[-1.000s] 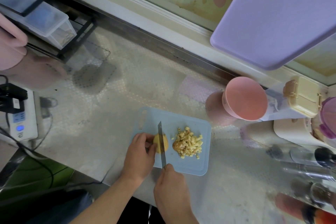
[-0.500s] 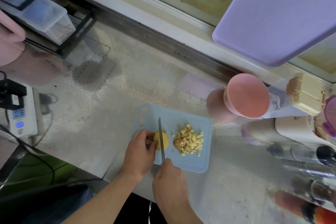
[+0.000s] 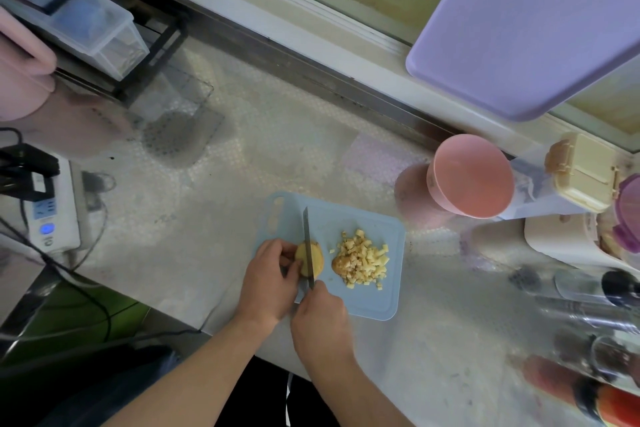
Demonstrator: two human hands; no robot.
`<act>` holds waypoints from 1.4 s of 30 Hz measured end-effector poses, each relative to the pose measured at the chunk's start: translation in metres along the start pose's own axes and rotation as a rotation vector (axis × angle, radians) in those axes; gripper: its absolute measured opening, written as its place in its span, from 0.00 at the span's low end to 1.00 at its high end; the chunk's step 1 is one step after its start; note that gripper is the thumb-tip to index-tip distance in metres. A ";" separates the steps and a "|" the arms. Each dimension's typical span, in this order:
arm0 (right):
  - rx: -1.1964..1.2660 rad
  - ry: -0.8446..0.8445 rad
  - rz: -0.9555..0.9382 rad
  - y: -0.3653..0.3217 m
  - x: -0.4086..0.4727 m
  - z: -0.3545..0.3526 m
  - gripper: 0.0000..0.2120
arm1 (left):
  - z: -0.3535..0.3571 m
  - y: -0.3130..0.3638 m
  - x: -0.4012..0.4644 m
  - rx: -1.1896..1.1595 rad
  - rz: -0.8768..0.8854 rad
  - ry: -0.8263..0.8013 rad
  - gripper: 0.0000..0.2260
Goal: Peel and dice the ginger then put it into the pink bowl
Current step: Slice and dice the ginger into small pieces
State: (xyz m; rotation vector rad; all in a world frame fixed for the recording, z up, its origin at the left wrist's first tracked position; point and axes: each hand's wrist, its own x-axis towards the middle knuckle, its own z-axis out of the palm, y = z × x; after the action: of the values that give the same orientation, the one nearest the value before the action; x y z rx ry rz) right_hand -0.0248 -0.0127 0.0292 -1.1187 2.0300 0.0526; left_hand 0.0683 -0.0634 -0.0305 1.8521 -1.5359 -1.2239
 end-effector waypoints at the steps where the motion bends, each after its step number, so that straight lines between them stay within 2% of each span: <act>1: -0.007 -0.009 0.002 0.003 -0.003 0.000 0.05 | 0.000 0.000 0.000 0.005 0.002 -0.002 0.07; 7: -0.025 -0.035 0.010 0.017 -0.018 0.001 0.07 | 0.000 0.001 -0.002 0.022 0.017 0.002 0.07; 21: -0.053 0.001 -0.055 0.014 -0.003 -0.002 0.04 | 0.002 0.003 -0.002 0.012 -0.011 0.007 0.07; 27: 0.078 0.063 -0.106 0.011 -0.010 -0.002 0.11 | 0.001 0.004 -0.002 0.008 -0.019 -0.003 0.06; 35: 0.154 0.086 -0.071 0.012 -0.006 -0.003 0.06 | 0.002 0.005 -0.002 0.033 -0.009 -0.003 0.08; 42: 0.159 0.127 -0.106 0.018 -0.008 -0.005 0.09 | 0.002 0.005 -0.002 0.032 -0.013 0.004 0.06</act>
State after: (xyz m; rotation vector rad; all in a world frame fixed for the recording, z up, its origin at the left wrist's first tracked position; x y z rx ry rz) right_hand -0.0380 0.0020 0.0323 -1.1512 2.0423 -0.2348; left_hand 0.0641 -0.0621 -0.0271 1.8869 -1.5519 -1.2072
